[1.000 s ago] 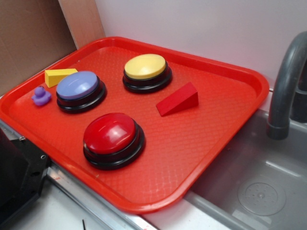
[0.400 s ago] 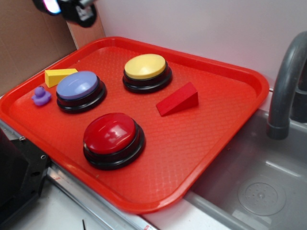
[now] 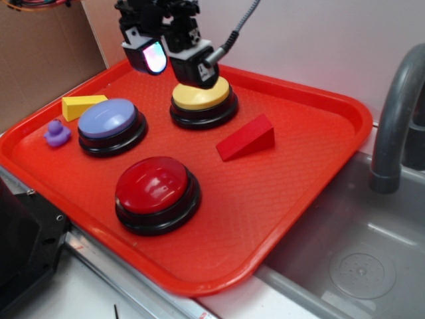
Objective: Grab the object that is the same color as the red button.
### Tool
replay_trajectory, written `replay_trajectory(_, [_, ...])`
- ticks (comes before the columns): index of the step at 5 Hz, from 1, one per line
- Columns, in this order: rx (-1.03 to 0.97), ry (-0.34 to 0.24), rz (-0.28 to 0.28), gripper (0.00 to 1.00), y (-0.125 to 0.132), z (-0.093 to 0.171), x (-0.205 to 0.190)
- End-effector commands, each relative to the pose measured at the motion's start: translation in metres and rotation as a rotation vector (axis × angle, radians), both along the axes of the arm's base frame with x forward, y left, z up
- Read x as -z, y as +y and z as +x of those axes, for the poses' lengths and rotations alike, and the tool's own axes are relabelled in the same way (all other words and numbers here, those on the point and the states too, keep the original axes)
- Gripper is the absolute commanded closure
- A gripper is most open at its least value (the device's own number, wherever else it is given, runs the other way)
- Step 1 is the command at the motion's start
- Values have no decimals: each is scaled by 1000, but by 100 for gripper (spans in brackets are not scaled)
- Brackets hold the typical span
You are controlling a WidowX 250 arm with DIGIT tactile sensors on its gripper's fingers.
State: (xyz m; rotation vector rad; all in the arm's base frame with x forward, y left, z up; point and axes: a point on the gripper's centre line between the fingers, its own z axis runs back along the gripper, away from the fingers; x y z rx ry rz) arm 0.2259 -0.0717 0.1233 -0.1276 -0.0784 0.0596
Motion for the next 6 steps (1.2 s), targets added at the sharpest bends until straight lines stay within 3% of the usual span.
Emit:
replay_trajectory(1, [4, -27, -6, 0, -2, 4, -5])
replay_trajectory(2, [4, -27, -6, 0, -2, 4, -5])
replay_trajectory(4, [124, -140, 45, 0, -19, 27, 26])
replay_trajectory(6, [300, -131, 39, 0, -30, 64, 68])
